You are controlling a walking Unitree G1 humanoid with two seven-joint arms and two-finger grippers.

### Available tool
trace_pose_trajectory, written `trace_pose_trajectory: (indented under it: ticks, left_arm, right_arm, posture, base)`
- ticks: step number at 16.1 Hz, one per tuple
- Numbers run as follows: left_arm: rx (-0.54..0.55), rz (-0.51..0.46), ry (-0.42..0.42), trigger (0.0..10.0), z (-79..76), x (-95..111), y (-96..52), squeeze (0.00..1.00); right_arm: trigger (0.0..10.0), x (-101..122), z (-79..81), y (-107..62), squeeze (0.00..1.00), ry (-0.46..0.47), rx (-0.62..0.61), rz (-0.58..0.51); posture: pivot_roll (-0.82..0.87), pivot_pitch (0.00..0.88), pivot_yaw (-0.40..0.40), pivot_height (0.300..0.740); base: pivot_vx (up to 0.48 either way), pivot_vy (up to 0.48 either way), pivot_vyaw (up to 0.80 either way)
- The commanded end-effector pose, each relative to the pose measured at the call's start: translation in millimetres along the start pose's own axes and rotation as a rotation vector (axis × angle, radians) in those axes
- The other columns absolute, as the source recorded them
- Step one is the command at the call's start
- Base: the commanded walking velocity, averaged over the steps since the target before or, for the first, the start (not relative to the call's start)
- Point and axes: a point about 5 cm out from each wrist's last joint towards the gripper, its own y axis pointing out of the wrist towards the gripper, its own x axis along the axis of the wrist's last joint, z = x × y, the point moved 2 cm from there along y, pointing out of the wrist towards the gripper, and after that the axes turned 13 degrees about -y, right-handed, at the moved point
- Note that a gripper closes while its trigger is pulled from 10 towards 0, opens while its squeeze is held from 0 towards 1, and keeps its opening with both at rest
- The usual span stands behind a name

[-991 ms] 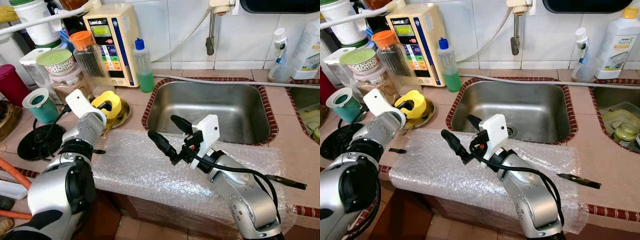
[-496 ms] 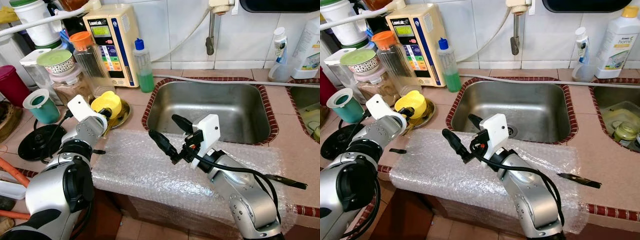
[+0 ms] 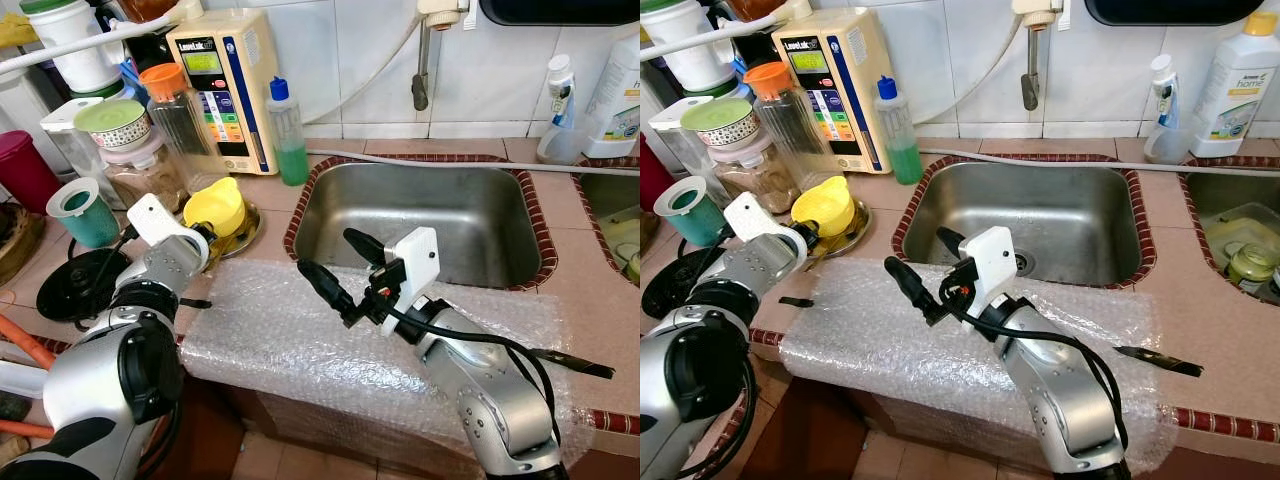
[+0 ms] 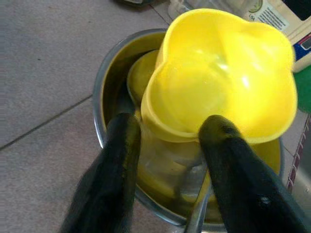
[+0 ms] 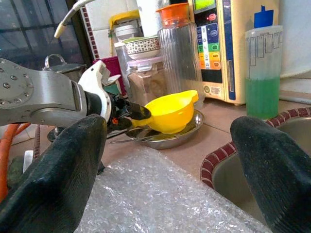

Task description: Kitchen organization

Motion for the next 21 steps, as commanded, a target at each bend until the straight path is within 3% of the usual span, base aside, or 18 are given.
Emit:
trace_pose_trajectory:
  ticks: [1,8,17,18,19,20,21]
  left_arm:
    - [0.043,-0.017,-0.005,0.0,13.4,6.3,0.7,0.0]
    - [0.042,-0.062,-0.003,0.0,21.5,12.0,1.1,0.0]
    - [0.014,-0.208,0.041,0.0,21.7,37.9,-2.5,0.0]
    - [-0.003,-0.24,0.025,3.6,19.0,43.3,-3.7,0.0]
    - [-0.043,-0.238,-0.05,10.0,13.9,43.9,-4.1,1.0]
    - [-0.085,-0.251,-0.067,10.0,7.0,45.2,-5.0,1.0]
    - [-0.14,-0.266,-0.026,10.0,-3.1,45.5,-6.6,1.0]
  right_arm:
    - [10.0,3.6,0.3,2.9,0.0,-0.009,-0.002,-0.014]
    - [10.0,7.8,0.5,4.4,0.0,0.04,0.023,-0.046]
    - [10.0,6.7,-2.6,4.1,0.0,0.045,-0.002,-0.044]
    - [10.0,7.3,-2.5,4.5,0.0,0.042,-0.001,-0.045]
    - [10.0,7.7,-2.4,4.7,0.0,0.042,-0.002,-0.046]
    - [10.0,7.8,-2.4,4.5,0.0,0.042,-0.004,-0.046]
    - [10.0,7.7,-2.7,3.8,0.0,0.039,-0.013,-0.044]
  posture:
    - [0.06,0.0,0.182,0.74]
    - [0.07,0.0,0.166,0.74]
    - [0.07,0.0,0.176,0.74]
    - [0.06,0.0,0.177,0.74]
    - [0.06,0.0,0.178,0.74]
    - [0.06,0.0,0.179,0.74]
    - [0.06,0.0,0.179,0.74]
  base:
    - [0.0,0.0,0.0]
    - [0.0,0.0,0.0]
    - [0.0,0.0,0.0]
    - [0.0,0.0,0.0]
    - [0.0,0.0,0.0]
    - [0.0,0.0,0.0]
    - [0.0,0.0,0.0]
